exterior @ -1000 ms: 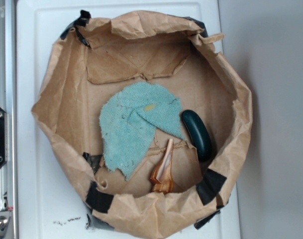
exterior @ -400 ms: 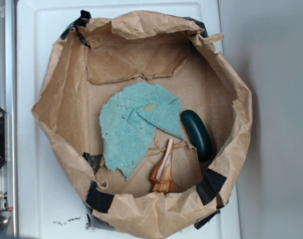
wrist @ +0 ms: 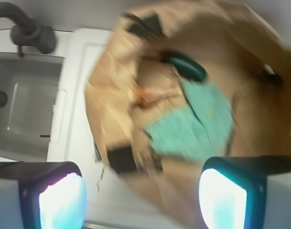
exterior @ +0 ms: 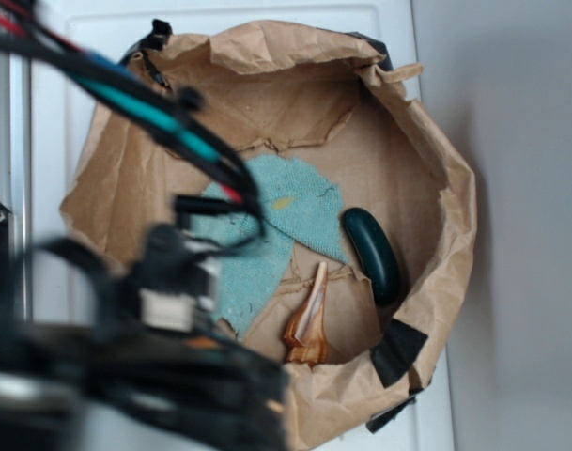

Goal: Grab the shell.

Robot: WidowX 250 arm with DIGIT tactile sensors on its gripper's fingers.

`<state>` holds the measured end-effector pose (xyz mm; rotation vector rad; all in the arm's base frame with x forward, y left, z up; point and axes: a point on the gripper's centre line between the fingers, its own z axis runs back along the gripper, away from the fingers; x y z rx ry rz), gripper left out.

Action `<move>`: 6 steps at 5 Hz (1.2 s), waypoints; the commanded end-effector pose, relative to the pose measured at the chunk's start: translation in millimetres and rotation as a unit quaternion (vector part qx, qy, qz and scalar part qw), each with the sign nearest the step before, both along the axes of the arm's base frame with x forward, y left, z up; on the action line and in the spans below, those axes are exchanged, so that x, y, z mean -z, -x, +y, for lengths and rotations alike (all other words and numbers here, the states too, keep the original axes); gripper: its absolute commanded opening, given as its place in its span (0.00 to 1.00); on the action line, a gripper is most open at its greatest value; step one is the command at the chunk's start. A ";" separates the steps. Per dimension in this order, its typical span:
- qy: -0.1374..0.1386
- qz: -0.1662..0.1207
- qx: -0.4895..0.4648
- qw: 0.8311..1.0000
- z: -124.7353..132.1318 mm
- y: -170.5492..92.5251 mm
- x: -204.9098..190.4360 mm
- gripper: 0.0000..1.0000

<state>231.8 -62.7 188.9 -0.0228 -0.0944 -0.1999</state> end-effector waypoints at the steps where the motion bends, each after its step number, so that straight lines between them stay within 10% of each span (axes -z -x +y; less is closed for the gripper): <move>1: 0.040 0.011 0.095 0.995 5.5 -21.3 -1.5 1.00; 4: 0.055 -0.026 0.217 0.974 23.3 -37.2 0.3 1.00; 6: 0.128 -0.076 0.312 0.938 50.1 -31.4 -26.8 1.00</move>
